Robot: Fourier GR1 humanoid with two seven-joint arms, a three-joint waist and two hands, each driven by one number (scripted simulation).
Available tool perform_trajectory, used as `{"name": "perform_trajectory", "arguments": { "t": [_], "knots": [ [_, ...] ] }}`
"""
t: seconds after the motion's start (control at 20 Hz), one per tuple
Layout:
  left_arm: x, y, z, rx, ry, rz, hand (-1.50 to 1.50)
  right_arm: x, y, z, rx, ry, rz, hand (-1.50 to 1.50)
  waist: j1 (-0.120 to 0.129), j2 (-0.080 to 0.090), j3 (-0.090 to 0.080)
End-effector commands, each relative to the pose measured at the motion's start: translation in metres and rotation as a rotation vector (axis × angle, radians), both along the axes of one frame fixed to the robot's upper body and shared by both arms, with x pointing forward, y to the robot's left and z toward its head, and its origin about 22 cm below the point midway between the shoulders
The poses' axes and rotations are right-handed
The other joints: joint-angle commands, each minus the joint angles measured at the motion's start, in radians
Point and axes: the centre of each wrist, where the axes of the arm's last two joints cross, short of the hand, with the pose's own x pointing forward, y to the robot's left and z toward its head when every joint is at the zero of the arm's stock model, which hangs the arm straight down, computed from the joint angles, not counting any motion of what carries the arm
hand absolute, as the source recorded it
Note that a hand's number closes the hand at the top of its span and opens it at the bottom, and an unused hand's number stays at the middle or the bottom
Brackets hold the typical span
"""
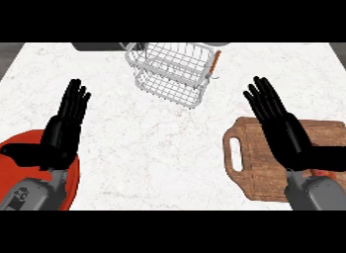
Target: Pick the lemon from the cutting board and place it in the tiered basket
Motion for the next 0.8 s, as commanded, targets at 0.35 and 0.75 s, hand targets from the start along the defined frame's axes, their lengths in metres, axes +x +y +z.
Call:
{"name": "perform_trajectory", "arguments": {
  "t": [0.35, 0.75],
  "knots": [
    [-0.014, 0.012, -0.03, 0.015, 0.293, -0.058, 0.0, -0.042, -0.158, -0.025, -0.186, -0.115, -0.875, -1.5, -0.123, 0.017, 0.002],
    [-0.01, -0.008, -0.022, 0.021, 0.337, -0.188, 0.0, -0.097, -0.148, -0.07, -0.418, -0.297, -0.772, -1.5, -0.007, 0.005, -0.002]
  ]
}}
